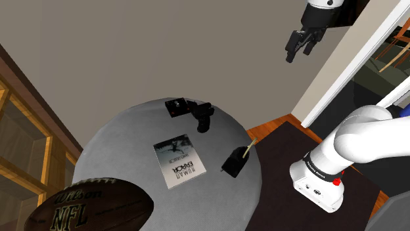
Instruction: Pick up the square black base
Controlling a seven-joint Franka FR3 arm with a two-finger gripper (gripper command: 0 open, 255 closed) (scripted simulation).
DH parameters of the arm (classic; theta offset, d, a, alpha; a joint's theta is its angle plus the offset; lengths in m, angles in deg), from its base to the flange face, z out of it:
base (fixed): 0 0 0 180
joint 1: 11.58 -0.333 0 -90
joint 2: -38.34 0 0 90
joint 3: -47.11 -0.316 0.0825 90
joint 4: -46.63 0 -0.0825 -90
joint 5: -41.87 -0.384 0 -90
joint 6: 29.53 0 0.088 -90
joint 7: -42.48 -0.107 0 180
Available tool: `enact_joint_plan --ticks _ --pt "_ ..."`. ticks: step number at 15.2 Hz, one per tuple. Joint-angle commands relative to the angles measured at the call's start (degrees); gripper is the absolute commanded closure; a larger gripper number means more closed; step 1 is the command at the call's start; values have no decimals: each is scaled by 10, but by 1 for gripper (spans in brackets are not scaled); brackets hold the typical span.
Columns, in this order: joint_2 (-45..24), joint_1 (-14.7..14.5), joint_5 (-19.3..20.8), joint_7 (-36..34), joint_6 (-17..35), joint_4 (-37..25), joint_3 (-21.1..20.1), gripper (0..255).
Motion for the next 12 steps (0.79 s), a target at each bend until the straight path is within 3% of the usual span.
enact_joint_plan --ticks 1,12 --pt "0 0 0 0 0 0 0 0" --pt "-167 -27 -41 -57 169 0 -57 0"
